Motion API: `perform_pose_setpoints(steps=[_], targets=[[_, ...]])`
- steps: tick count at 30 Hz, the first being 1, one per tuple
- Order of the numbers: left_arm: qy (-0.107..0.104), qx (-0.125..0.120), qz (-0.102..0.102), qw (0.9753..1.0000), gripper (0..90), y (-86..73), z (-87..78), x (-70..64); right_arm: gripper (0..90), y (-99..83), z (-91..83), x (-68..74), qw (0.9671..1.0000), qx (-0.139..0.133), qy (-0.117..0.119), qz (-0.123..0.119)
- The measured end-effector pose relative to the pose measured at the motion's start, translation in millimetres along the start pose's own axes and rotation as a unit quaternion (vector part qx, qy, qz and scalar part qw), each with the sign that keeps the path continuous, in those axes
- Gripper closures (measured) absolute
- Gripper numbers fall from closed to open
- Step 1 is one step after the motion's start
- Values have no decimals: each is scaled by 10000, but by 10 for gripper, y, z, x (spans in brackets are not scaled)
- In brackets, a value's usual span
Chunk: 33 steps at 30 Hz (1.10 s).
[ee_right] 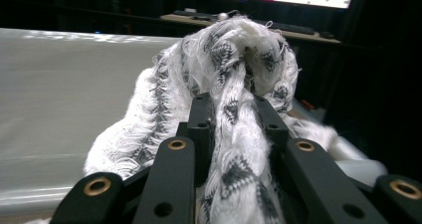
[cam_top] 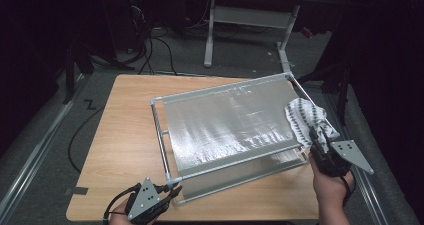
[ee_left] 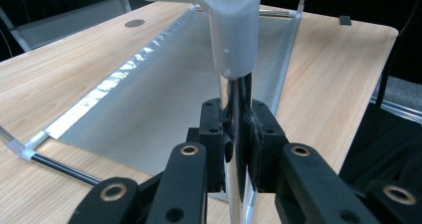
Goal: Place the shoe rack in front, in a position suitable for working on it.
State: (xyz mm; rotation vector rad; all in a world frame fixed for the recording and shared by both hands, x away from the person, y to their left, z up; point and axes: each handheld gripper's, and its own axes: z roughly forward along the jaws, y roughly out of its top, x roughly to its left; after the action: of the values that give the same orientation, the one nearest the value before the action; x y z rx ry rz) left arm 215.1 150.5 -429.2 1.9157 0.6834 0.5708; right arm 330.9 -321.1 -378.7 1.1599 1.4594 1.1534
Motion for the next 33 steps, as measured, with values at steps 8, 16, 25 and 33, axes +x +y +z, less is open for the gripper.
perform_pose_setpoints(steps=[8,16,25,33], targets=[[-8,-23,-14,10000,790,-5,4,4,749,-2,12,-215,9994,14,-190,273],[18,-27,-18,10000,790,-4,8,1,750,4,23,-149,9992,49,79,395],[7,-61,-67,10000,792,-12,12,7,756,22,34,-9,9987,76,317,381],[-2,-65,-69,10000,793,-13,12,9,745,50,35,187,9980,122,520,344]])
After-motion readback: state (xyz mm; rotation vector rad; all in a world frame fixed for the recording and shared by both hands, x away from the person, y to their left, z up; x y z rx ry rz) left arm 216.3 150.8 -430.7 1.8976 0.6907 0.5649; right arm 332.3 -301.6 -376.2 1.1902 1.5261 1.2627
